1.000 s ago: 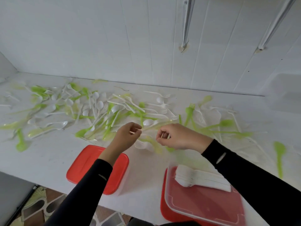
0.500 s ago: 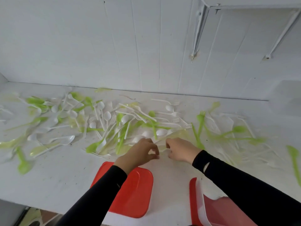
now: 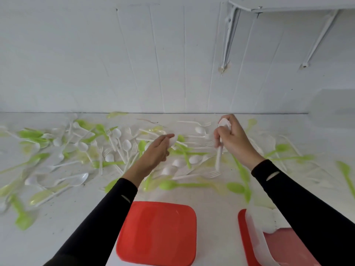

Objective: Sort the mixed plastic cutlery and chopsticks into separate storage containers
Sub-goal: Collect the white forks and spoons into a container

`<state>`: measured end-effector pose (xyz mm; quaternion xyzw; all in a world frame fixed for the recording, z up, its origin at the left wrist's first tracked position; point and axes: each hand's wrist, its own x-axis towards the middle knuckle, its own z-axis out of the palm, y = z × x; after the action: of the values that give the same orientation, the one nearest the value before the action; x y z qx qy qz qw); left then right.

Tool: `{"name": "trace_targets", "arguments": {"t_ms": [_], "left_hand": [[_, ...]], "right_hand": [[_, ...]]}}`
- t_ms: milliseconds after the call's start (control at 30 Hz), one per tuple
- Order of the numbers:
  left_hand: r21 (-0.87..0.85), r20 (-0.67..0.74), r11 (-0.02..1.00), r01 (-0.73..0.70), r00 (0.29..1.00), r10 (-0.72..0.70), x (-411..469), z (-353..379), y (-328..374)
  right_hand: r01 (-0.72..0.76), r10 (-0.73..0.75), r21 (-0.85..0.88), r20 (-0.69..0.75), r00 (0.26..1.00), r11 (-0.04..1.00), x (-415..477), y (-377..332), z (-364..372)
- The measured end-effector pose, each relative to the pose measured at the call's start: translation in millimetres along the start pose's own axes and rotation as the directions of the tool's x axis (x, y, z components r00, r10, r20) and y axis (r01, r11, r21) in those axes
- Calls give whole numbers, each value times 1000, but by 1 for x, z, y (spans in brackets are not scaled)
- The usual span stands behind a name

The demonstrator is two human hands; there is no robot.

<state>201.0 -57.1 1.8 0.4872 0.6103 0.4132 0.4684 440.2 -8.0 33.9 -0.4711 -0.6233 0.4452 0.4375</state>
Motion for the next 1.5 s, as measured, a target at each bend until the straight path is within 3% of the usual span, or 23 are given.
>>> {"name": "trace_targets", "arguments": {"t_ms": [67, 133, 200, 400, 533, 700, 833, 1000, 1100, 1200, 1333, 1400, 1500], "left_hand": [[315, -26, 949, -19, 999, 29, 1, -6, -2], [594, -7, 801, -80, 994, 105, 5, -12, -13], [756, 79, 643, -124, 992, 99, 11, -14, -28], [932, 240, 274, -238, 970, 28, 24, -12, -46], [948, 281, 156, -276, 960, -6, 38, -15, -43], [897, 386, 179, -404, 914, 128, 40, 1, -44], [907, 351, 197, -373, 926, 141, 47, 12, -49], [930, 355, 40, -366, 920, 168, 54, 22, -57], [911, 397, 19, -412, 889, 229, 57, 22, -65], [908, 380, 61, -414, 877, 293, 65, 16, -72], [909, 286, 217, -355, 912, 294, 61, 17, -67], [873, 220, 357, -331, 923, 316, 62, 15, -68], [779, 196, 488, -395, 891, 409, 61, 11, -62]], "right_hand": [[-31, 47, -205, 71, 996, 978, 5, 9, 12], [-16, 92, -381, 181, 979, 924, 11, 22, 24], [39, 113, -517, 259, 959, 855, 17, 35, 37], [189, 289, -808, 403, 868, 558, 26, 64, 60], [274, 327, -863, 428, 842, 425, 33, 70, 62], [319, 301, -865, 445, 843, 387, 37, 76, 59], [314, 231, -861, 427, 874, 400, 40, 77, 54], [40, 167, -785, 181, 969, 618, 56, 65, 37], [-9, 129, -707, 116, 985, 707, 69, 56, 33], [-6, 93, -631, 105, 990, 775, 88, 51, 32], [-108, 188, -526, 102, 977, 844, 111, 56, 29], [-130, 213, -603, 68, 975, 787, 124, 64, 32], [-169, 288, -751, 29, 957, 638, 140, 78, 42]]}}
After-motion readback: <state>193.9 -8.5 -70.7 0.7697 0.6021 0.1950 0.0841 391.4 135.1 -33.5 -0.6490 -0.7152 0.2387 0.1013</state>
